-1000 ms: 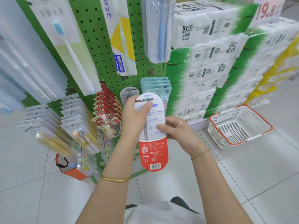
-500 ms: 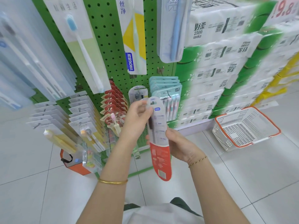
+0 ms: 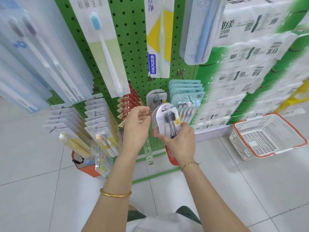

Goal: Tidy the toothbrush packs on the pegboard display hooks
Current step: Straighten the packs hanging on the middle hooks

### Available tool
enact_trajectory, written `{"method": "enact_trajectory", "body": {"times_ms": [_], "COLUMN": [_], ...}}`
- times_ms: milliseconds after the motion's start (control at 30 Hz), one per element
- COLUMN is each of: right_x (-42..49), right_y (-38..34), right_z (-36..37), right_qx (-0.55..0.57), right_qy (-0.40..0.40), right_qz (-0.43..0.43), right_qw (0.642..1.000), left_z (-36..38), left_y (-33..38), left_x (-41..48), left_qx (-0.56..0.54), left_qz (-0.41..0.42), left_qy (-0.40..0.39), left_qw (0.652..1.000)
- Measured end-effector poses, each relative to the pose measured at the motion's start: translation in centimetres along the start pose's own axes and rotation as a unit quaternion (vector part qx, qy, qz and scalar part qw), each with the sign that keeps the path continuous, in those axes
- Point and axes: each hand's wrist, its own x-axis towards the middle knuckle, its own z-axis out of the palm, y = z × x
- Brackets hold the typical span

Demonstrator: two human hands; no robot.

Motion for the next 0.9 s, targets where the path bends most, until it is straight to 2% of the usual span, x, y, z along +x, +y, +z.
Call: {"method": "enact_trajectory", "body": {"times_ms": [233,434,667,901], "right_x": [0.4,1.9,4.0,4.2], "right_y": [-1.0,-2.7,-4.6,-4.4], "right_z": [2.8,4.9,6.9,7.0], "right_qx": [-0.004,0.009,0.03,0.055], "right_qy": [0.025,0.023,0.015,0.005], "right_qz": [0.021,0.052,0.082,0.092], "right_qw": [0.999,0.998,0.996,0.994], "left_z": [-0.4,-0.5,0.7,2.4], "left_y": [-0.1,0.4,0.8,0.7], "left_x": [1.5,4.6,8.8,11.5], "left_qx": [0.016,0.134,0.294,0.369], "left_qz": [0.025,0.064,0.109,0.111], "left_qy": [-0.01,-0.014,-0.065,-0.086], "left_qw": [1.0,0.989,0.947,0.919]}}
